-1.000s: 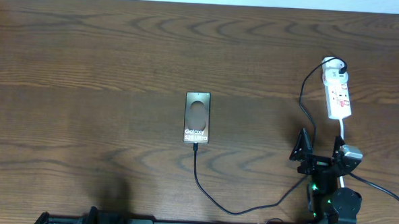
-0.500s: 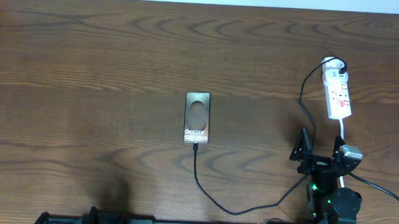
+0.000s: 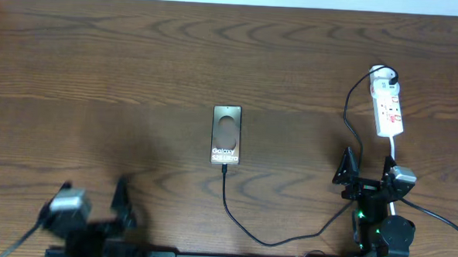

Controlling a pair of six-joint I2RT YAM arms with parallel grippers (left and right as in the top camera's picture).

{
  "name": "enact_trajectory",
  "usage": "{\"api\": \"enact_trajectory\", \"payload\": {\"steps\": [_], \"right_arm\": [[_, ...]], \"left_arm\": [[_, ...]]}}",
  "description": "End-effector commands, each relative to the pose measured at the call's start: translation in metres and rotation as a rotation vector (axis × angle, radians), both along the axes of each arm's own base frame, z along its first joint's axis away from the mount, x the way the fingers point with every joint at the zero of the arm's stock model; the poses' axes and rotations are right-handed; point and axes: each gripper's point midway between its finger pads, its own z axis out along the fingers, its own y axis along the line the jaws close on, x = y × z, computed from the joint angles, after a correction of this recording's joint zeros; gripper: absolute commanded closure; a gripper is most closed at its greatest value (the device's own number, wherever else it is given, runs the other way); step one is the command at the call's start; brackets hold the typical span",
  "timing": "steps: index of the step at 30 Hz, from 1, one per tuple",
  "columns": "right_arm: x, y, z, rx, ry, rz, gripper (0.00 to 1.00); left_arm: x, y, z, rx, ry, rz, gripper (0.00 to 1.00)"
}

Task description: Plug charger to phone and switch on socket

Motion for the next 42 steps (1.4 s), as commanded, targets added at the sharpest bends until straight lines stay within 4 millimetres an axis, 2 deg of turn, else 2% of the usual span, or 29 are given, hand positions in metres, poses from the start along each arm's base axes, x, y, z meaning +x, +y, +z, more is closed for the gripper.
{"api": "enact_trajectory", "payload": {"steps": [1, 3, 6, 13, 19, 25, 42], "right_arm": [[0.0, 0.003, -0.001, -0.011, 0.002, 0.012, 0.01], [0.0, 0.003, -0.001, -0.011, 0.001, 0.012, 0.01], [0.0, 0.003, -0.001, -0.011, 0.002, 0.012, 0.01], [0.0, 0.003, -0.001, -0.011, 0.002, 0.012, 0.01], [0.0, 0.003, -0.001, -0.011, 0.002, 0.012, 0.01], [0.0, 0.003, -0.001, -0.011, 0.001, 0.012, 0.01], [0.0, 0.003, -0.001, -0.011, 0.001, 0.012, 0.01]], "left_arm": [[0.047, -0.015, -0.046, 0.01, 0.017, -0.073, 0.02], [0.067, -0.023, -0.061, 0.001, -0.018, -0.109, 0.02], [0.085, -0.029, -0.077, -0.006, -0.057, -0.14, 0.02], [0.103, -0.027, -0.103, 0.035, -0.102, -0.13, 0.02], [0.107, -0.026, -0.135, 0.04, -0.049, -0.124, 0.02], [0.109, -0.02, -0.133, 0.08, -0.069, -0.092, 0.02], [0.109, -0.021, -0.133, 0.089, -0.069, -0.099, 0.02]]}}
